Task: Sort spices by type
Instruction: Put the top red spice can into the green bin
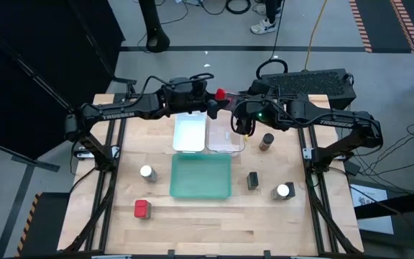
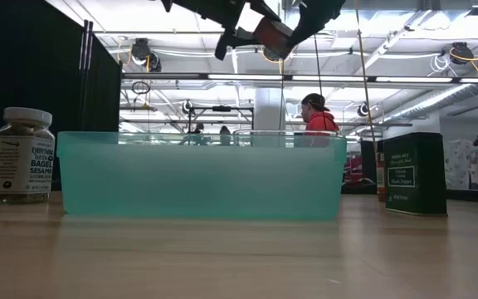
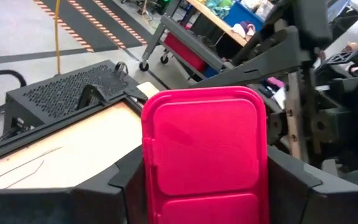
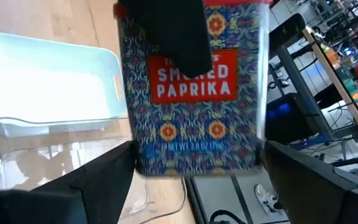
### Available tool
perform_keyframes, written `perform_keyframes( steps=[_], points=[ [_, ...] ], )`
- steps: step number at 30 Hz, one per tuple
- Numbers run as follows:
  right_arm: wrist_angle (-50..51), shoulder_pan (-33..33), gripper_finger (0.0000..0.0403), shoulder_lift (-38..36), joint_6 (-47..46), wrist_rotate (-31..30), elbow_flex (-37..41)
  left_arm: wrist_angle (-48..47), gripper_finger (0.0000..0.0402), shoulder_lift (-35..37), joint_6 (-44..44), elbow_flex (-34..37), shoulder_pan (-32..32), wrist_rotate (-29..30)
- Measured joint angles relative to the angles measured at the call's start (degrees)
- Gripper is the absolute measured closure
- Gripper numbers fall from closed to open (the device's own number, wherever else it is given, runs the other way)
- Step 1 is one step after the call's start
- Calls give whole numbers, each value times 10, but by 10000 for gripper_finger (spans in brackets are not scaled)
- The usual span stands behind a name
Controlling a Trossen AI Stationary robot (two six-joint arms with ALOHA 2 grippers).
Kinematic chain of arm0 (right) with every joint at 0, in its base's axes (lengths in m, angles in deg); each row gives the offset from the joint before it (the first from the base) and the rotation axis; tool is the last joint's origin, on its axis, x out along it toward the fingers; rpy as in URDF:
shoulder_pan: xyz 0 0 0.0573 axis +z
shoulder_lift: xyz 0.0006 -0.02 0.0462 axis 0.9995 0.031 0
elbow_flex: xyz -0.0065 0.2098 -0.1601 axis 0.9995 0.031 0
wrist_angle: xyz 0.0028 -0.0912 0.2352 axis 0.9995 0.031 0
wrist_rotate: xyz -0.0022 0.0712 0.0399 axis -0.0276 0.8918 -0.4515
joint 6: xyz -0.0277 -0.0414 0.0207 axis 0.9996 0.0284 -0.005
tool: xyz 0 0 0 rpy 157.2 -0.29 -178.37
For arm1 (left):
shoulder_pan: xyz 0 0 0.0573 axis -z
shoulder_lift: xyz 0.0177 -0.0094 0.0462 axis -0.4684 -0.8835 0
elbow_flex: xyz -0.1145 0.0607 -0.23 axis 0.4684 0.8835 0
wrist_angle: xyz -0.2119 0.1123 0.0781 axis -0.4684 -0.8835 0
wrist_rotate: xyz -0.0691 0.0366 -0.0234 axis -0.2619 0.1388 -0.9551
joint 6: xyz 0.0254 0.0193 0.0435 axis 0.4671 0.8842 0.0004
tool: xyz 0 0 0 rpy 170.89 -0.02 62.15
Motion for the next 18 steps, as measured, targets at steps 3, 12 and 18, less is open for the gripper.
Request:
perform_keyframes(
  steps=[3, 12, 18],
  points=[
    [-4, 0, 67, -5, -9, 1, 0, -16, 174, 0, -1, 0, -7, 0],
    [11, -7, 67, -33, -42, 10, 0, -83, 174, 8, 5, 1, -20, 0],
    [32, -11, 67, -49, -82, 11, 0, -271, 174, 50, 10, 0, -28, 19]
  ],
)
